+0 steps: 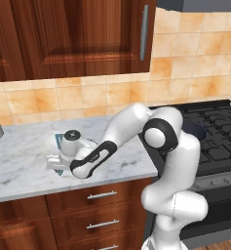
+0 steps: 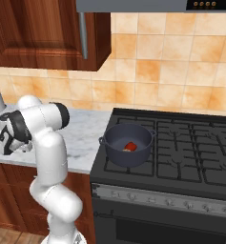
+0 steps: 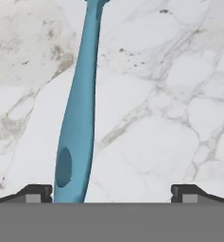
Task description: Put the mushroom and bell pepper in the pot. Retrieve the spatula and lightly stir the vegetables in the pot.
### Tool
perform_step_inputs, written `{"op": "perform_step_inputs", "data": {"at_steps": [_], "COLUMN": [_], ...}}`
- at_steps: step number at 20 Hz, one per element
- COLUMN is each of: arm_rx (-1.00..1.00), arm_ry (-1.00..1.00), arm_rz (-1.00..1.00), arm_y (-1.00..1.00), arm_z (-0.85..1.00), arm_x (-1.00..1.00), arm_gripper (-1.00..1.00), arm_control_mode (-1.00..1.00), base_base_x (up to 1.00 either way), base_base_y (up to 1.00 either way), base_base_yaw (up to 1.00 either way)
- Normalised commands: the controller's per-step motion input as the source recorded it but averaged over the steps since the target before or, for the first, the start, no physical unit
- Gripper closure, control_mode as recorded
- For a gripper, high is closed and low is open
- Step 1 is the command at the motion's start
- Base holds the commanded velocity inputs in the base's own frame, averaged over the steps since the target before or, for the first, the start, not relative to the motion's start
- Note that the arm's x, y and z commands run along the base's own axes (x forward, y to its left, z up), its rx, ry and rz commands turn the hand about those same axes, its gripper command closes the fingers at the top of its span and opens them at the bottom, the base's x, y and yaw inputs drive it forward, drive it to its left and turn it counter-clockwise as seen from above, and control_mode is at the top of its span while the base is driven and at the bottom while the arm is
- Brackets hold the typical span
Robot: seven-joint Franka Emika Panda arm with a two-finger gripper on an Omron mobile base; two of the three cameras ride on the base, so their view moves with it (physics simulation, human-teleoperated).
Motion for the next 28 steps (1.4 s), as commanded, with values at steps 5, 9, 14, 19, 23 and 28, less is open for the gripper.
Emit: {"op": "perform_step_inputs", "data": {"at_steps": [5, 9, 14, 19, 23, 28], "arm_rx": [-0.08, -0.09, -0.03, 0.0, 0.01, 0.13], "arm_ry": [0.0, 0.0, 0.0, 0.03, 0.0, 0.0], "arm_rz": [0.0, 0.0, 0.0, 0.0, 0.0, 0.0], "arm_y": [0.33, 0.27, -0.06, -0.42, -0.45, -0.34], "arm_z": [-0.06, -0.01, -0.2, -0.23, -0.2, -0.37], "arm_x": [0.26, 0.24, 0.07, 0.0, 0.05, 0.03], "arm_gripper": [-1.0, -1.0, -1.0, -1.0, -1.0, -1.0], "arm_control_mode": [-1.0, -1.0, -1.0, -1.0, -1.0, -1.0], "base_base_x": [0.0, 0.0, 0.0, 0.0, 0.0, 0.0], "base_base_y": [0.0, 0.0, 0.0, 0.0, 0.0, 0.0], "base_base_yaw": [0.0, 0.0, 0.0, 0.0, 0.0, 0.0]}}
